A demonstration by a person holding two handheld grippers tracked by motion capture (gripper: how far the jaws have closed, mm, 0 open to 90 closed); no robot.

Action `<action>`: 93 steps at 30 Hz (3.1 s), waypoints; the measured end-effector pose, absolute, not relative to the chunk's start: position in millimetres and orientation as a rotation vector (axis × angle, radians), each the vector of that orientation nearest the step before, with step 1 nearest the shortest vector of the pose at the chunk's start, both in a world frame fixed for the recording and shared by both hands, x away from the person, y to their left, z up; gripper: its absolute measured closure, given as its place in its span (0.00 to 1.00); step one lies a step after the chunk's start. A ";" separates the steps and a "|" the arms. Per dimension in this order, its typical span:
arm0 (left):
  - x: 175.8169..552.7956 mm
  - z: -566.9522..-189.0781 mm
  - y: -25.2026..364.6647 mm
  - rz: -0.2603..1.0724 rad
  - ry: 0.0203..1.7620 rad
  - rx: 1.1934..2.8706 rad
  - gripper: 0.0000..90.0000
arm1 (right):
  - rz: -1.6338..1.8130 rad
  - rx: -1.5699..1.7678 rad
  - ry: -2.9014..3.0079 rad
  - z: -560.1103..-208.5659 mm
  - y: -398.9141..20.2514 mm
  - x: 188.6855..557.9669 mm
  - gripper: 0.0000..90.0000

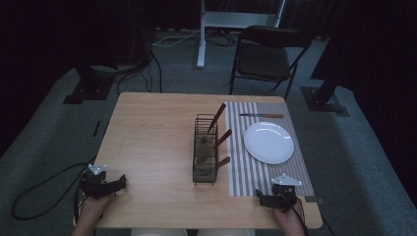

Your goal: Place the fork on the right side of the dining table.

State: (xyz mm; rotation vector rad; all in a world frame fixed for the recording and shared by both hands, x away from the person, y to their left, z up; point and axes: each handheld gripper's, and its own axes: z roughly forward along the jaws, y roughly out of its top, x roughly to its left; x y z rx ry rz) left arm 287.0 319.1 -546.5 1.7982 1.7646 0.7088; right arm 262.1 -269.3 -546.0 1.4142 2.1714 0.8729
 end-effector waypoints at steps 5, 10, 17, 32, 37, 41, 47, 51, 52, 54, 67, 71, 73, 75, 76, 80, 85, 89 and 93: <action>287.0 -546.5 319.0 0.709 1.765 1.798 0.01 | 0.890 1.420 2.162 -547.0 -285.6 261.3 0.12; 287.0 -546.5 319.1 0.709 1.765 1.798 0.01 | 0.880 1.417 2.174 -546.7 -287.4 261.7 0.12; 286.9 -546.6 319.0 0.709 1.765 1.798 0.01 | 0.859 1.434 2.180 -545.2 -285.9 263.6 0.12; 287.0 -546.6 319.0 0.709 1.764 1.799 0.01 | 0.879 1.409 2.234 -536.4 -268.8 262.9 0.14; 287.0 -546.6 319.0 0.708 1.765 1.798 0.01 | 0.950 1.357 2.273 -524.0 -254.5 261.5 0.14; 287.0 -546.6 319.0 0.709 1.764 1.799 0.01 | 0.991 1.328 2.283 -515.8 -243.6 261.1 0.14; 287.0 -546.6 319.0 0.709 1.764 1.799 0.01 | 1.046 1.273 2.295 -499.4 -224.9 262.4 0.16; 287.0 -546.6 319.0 0.709 1.765 1.798 0.01 | 1.089 1.229 2.312 -487.5 -212.0 265.4 0.16; 287.0 -546.6 319.0 0.709 1.765 1.798 0.01 | 1.089 1.229 2.312 -487.5 -212.0 265.4 0.16; 287.0 -546.6 319.0 0.709 1.764 1.798 0.01 | 1.104 1.208 2.309 -482.5 -206.5 267.0 0.17; 286.9 -546.5 319.1 0.708 1.764 1.802 0.01 | 1.263 1.117 2.307 -447.1 -174.9 271.1 0.22; 286.9 -546.5 319.1 0.708 1.764 1.802 0.01 | 1.294 1.107 2.302 -442.1 -170.2 272.9 0.23; 286.9 -546.5 319.1 0.709 1.764 1.802 0.01 | 1.321 1.095 2.299 -437.6 -165.5 274.4 0.24; 286.9 -546.5 319.1 0.709 1.764 1.802 0.01 | 1.365 1.078 2.305 -434.4 -160.8 274.1 0.25; 286.9 -546.5 319.1 0.709 1.764 1.802 0.01 | 1.365 1.078 2.305 -434.4 -160.8 274.1 0.25; 286.9 -546.5 319.1 0.708 1.764 1.801 0.01 | 1.354 1.064 2.290 -432.2 -151.5 276.4 0.31; 286.8 -546.4 319.2 0.708 1.764 1.804 0.01 | 1.369 1.061 2.274 -428.4 -145.6 280.0 0.44; 286.9 -546.5 319.1 0.709 1.764 1.802 0.01 | 1.324 1.021 2.271 -425.0 -141.4 283.0 0.61; 286.9 -546.5 319.1 0.709 1.764 1.802 0.01 | 1.310 1.016 2.286 -426.1 -139.5 283.7 0.75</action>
